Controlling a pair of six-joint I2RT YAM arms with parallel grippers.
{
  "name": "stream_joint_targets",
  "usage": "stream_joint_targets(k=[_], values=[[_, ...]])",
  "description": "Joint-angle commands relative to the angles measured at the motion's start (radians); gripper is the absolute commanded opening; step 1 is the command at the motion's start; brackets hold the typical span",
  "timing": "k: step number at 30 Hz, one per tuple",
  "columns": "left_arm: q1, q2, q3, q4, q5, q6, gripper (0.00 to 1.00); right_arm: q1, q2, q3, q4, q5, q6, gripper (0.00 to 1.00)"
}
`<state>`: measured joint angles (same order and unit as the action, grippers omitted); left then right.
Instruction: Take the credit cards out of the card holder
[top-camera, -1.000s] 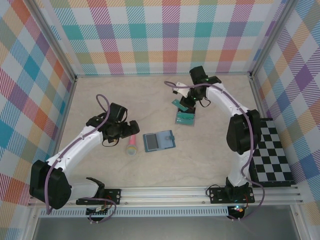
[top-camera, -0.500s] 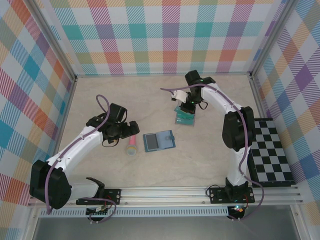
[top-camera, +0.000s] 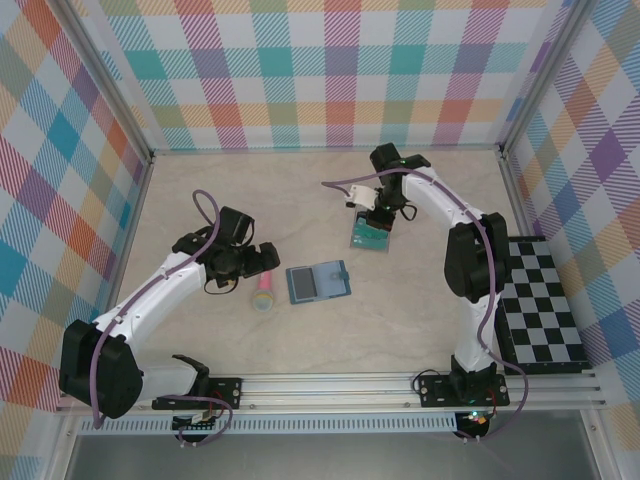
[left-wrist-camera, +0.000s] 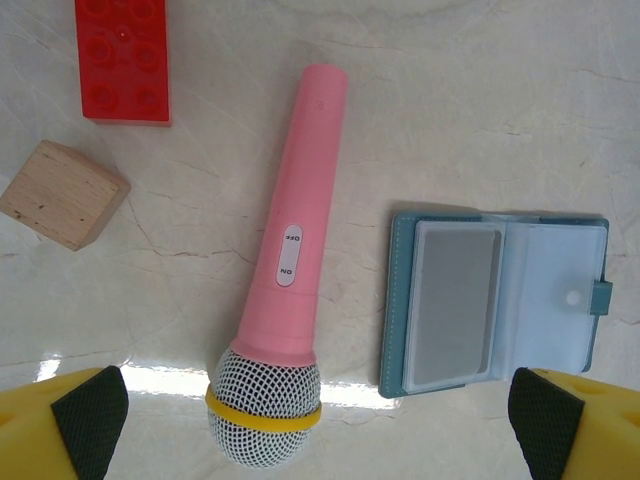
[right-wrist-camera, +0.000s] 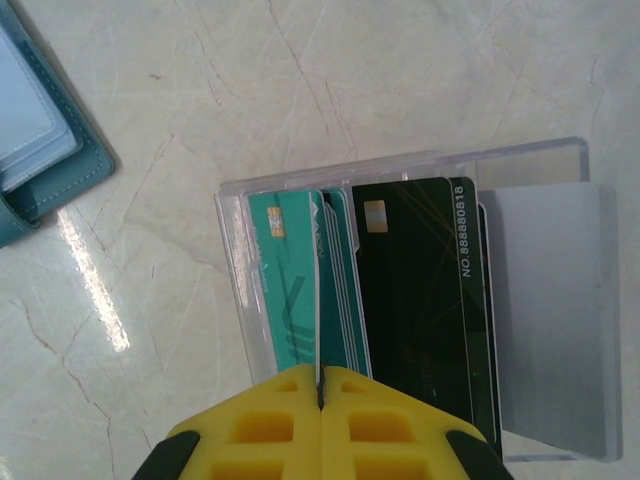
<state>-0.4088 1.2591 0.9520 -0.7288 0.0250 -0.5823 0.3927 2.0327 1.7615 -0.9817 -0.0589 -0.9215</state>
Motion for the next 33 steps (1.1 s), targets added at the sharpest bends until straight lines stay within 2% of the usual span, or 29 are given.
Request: stream_joint_targets(k=[1,8,11,14,22,26,28,30,33], values=[[0.01,-0.001,-0.014,0.008,0.02,0.007,1.0,-0.002,-0.003,-0.013,-0.04,0.017,-0.019,0.0],[0.01,0.002,-0.013,0.011,0.025,0.007,1.0,0.004,0.015,-0.02,-0.029,0.039,-0.012,0.01],[0.01,0.002,-0.017,0.013,0.025,0.009,1.0,0.006,0.02,-0.012,-0.009,0.037,0.015,0.1],[0.011,0.004,-0.018,0.014,0.027,0.009,1.0,0.01,0.021,-0.006,0.006,0.03,0.04,0.15],[0.01,0.005,-0.017,0.017,0.033,0.01,1.0,0.012,-0.003,-0.01,0.045,0.016,0.101,0.17],[0.01,0.0,-0.018,0.021,0.043,0.006,1.0,0.012,-0.072,-0.035,0.089,-0.037,0.214,0.17],[0.011,-0.004,-0.02,0.028,0.054,0.008,1.0,0.016,-0.117,-0.057,0.128,-0.058,0.3,0.1],[0.01,-0.003,-0.023,0.04,0.077,0.009,1.0,0.025,-0.201,-0.142,0.255,-0.074,0.428,0.07],[0.01,-0.001,-0.026,0.057,0.107,0.006,1.0,0.062,-0.326,-0.288,0.429,-0.075,0.584,0.11]])
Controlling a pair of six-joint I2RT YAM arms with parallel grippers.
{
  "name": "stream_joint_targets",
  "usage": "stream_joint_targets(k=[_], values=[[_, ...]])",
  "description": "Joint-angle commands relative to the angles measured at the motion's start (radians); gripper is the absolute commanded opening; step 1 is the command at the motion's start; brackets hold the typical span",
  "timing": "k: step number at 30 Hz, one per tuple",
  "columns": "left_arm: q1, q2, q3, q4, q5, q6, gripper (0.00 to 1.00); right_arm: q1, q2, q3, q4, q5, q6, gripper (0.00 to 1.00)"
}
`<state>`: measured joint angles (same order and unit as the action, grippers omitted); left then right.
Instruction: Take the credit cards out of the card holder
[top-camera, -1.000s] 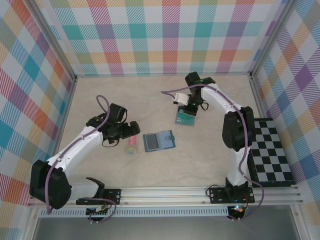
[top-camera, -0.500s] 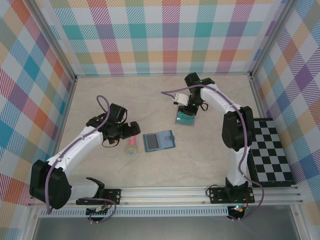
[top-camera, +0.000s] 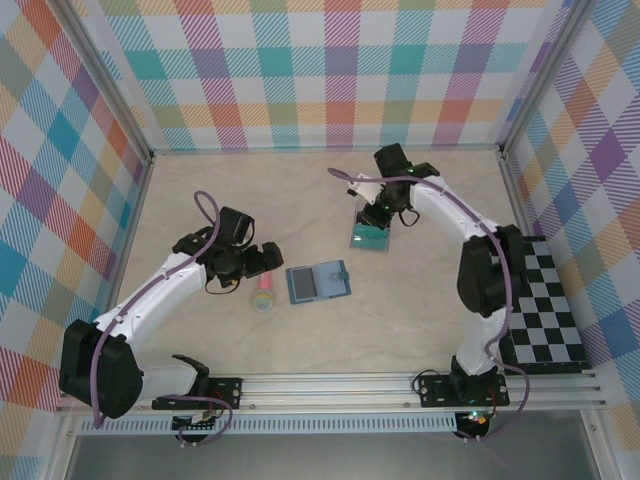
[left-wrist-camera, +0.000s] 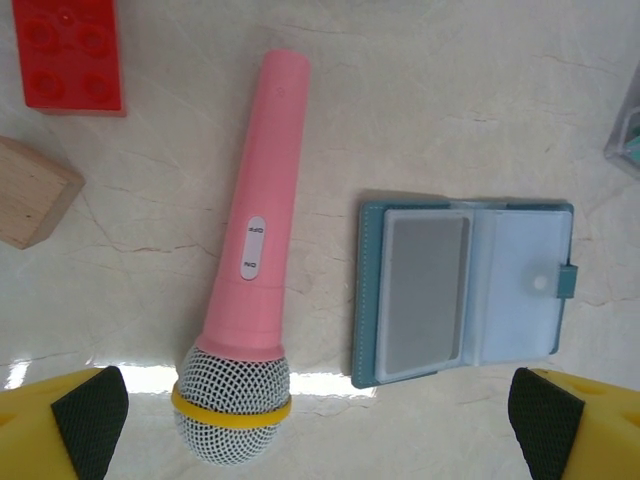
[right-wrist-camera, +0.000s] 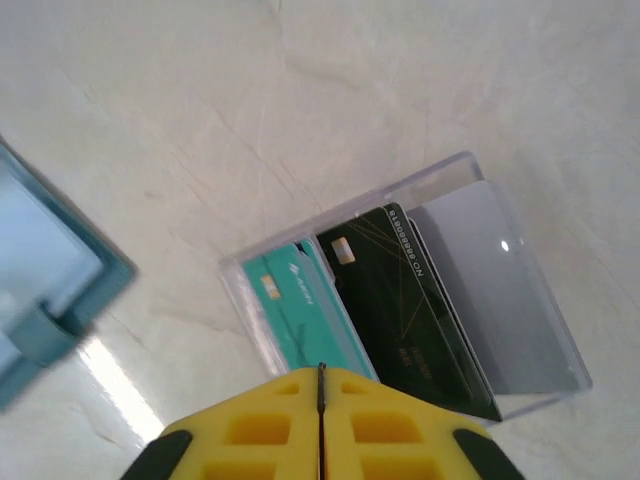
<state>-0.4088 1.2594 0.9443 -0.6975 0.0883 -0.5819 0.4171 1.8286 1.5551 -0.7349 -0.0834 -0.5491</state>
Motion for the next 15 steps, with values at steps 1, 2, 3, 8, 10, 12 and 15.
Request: stream_joint_targets(k=[1,2,3,8,10,12,15], values=[[0.01,0.001,-0.019,0.029,0.049,0.002,1.0,0.048,-0.151,-0.112,0.217,-0.046,0.261,0.13],[0.01,0.002,-0.019,0.033,0.056,-0.002,1.0,0.062,-0.18,-0.143,0.252,-0.035,0.33,0.18],[0.01,0.002,-0.022,0.04,0.063,-0.006,1.0,0.072,-0.203,-0.168,0.276,-0.023,0.388,0.19],[0.008,0.013,-0.036,0.107,0.134,-0.04,0.99,0.119,-0.256,-0.242,0.289,-0.068,0.701,0.22],[0.006,0.026,-0.047,0.148,0.179,-0.065,0.99,0.138,-0.251,-0.254,0.262,-0.028,0.83,0.25],[-0.003,0.045,-0.057,0.19,0.217,-0.086,0.98,0.144,-0.229,-0.263,0.229,-0.048,0.93,0.25],[-0.027,0.078,-0.057,0.229,0.256,-0.108,0.96,0.167,-0.209,-0.321,0.263,-0.057,1.014,0.25]])
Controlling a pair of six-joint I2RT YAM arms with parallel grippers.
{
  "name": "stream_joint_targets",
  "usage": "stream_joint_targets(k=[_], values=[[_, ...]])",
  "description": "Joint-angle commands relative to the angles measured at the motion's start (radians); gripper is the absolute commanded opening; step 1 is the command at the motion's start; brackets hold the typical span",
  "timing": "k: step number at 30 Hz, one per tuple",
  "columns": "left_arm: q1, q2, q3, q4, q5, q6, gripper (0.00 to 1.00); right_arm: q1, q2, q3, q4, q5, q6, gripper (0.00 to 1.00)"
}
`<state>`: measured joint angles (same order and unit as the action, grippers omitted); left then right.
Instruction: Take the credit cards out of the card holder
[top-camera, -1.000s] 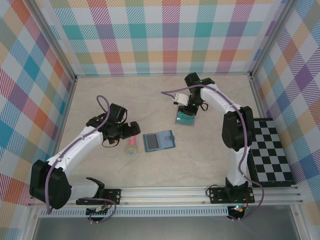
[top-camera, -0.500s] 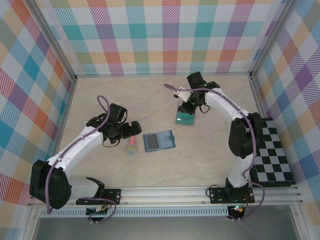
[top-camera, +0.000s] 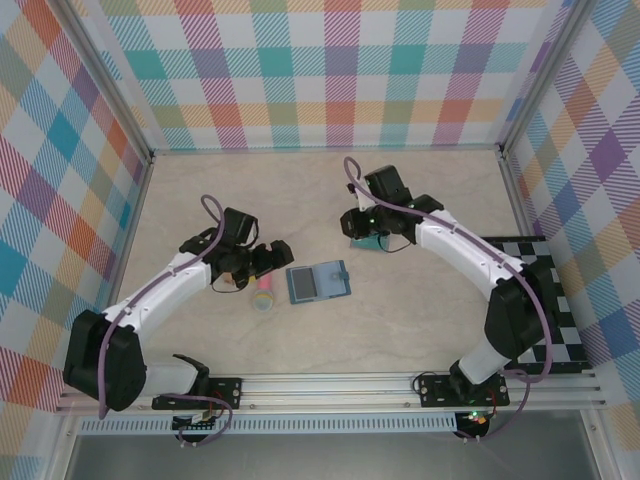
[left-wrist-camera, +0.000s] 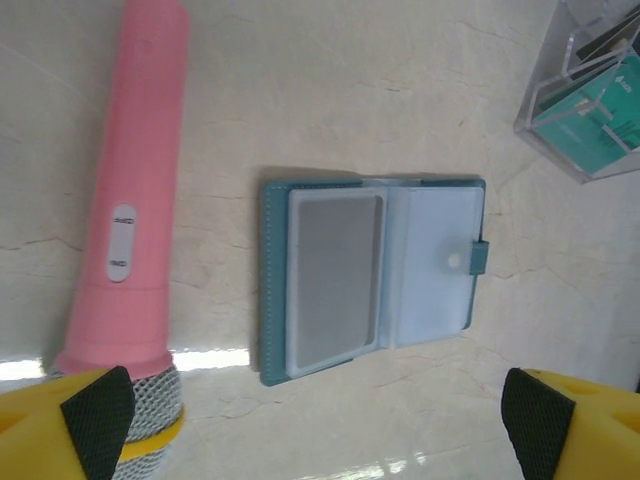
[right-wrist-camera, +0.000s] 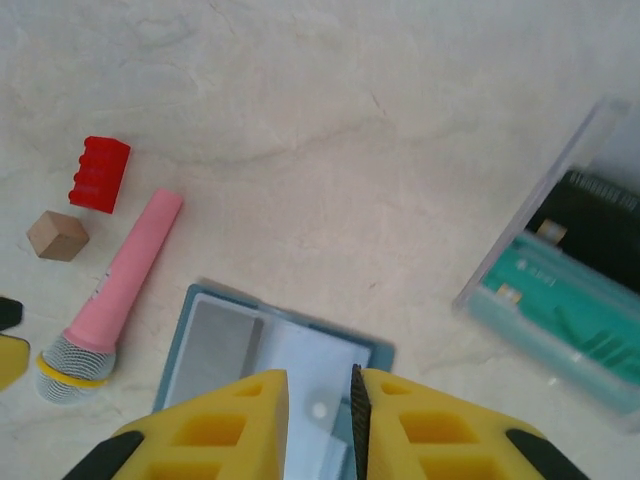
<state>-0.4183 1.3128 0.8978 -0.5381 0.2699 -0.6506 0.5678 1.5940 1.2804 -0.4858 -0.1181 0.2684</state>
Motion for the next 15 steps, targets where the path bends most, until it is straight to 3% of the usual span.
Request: stream_joint_targets(k=[1,7,15], values=[[-0.026,0.034,-0.008,0.078,0.079,-0.049,0.95,0.022,0.032,-0.068,0.036,-0.042,0.214,0.25],[-0.094,0.099,-0.012,0.156,0.099,-0.12,0.91,0.062,0.089,-0.129,0.085,-0.081,0.287,0.37],[-0.115,0.195,-0.019,0.187,0.058,-0.165,0.83,0.086,0.19,-0.113,0.064,-0.044,0.327,0.44]])
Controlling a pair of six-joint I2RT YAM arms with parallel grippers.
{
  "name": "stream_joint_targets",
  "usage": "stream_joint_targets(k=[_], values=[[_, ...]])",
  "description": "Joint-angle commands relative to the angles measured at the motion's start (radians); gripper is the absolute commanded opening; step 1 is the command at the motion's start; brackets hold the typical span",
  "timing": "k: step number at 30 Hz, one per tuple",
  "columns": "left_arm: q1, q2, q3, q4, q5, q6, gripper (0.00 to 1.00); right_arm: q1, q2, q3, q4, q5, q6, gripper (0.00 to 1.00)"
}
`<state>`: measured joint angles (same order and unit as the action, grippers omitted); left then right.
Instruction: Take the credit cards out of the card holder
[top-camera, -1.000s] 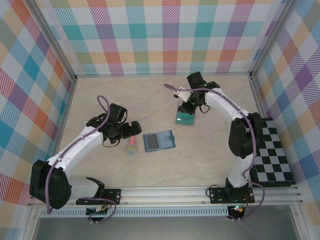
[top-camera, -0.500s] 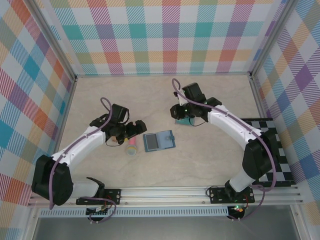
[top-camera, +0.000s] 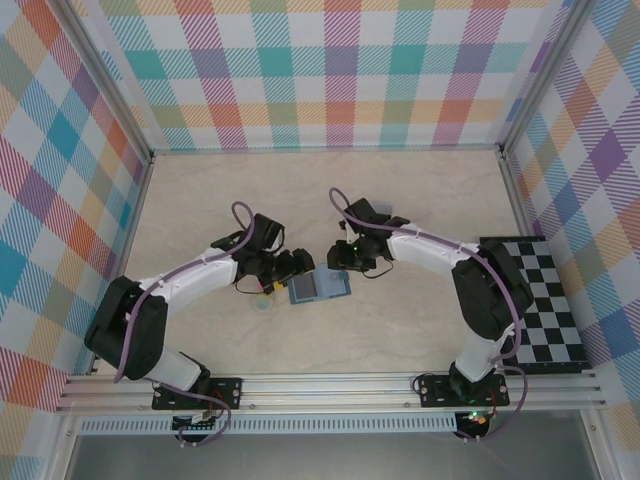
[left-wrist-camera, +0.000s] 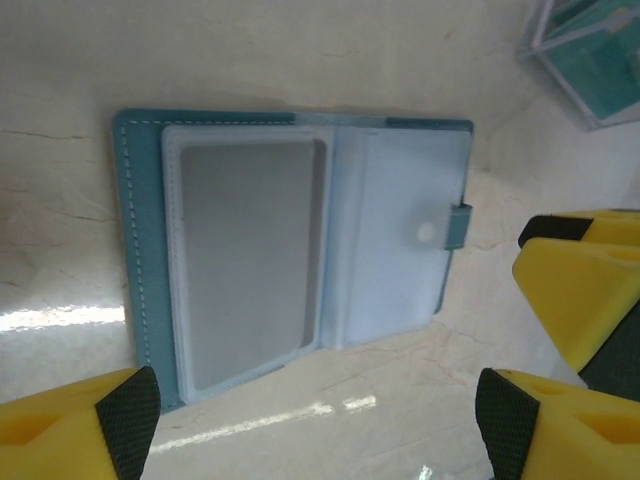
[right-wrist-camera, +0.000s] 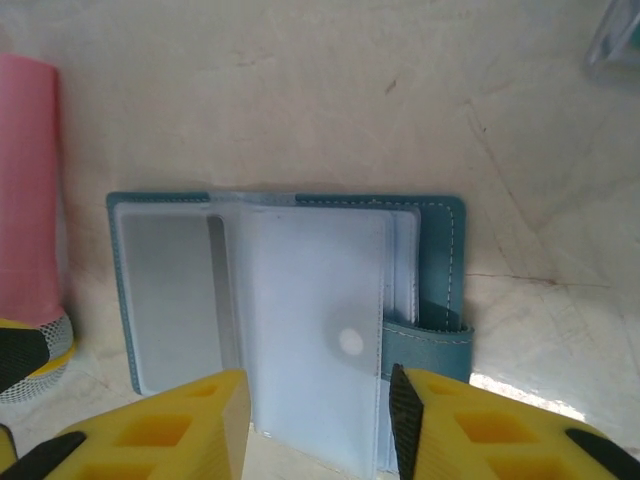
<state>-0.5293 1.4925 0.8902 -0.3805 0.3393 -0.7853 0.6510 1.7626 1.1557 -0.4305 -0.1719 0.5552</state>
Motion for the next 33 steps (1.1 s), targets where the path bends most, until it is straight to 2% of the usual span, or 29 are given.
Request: stream_joint_targets(k=[1,7,12,17,24,33], values=[[-0.004,0.025,-0.012,0.034,-0.012,-0.033,0.82,0.002,0.033,0.018,0.003,0.014,0.039,0.44],[-0.005,0.075,-0.017,0.064,0.005,-0.038,0.69,0.004,0.089,0.034,-0.018,0.015,0.042,0.43],[-0.005,0.111,-0.016,0.062,-0.005,-0.033,0.71,0.009,0.114,0.038,-0.032,0.029,0.035,0.43],[-0.005,0.138,-0.015,0.078,0.012,-0.034,0.69,0.015,0.131,0.045,-0.048,0.04,0.025,0.43],[-0.005,0.131,-0.01,0.067,0.007,-0.025,0.59,0.019,0.143,0.05,-0.057,0.047,0.015,0.42],[-0.005,0.108,-0.002,0.041,-0.002,-0.006,0.52,0.021,0.153,0.059,-0.067,0.052,0.011,0.41]])
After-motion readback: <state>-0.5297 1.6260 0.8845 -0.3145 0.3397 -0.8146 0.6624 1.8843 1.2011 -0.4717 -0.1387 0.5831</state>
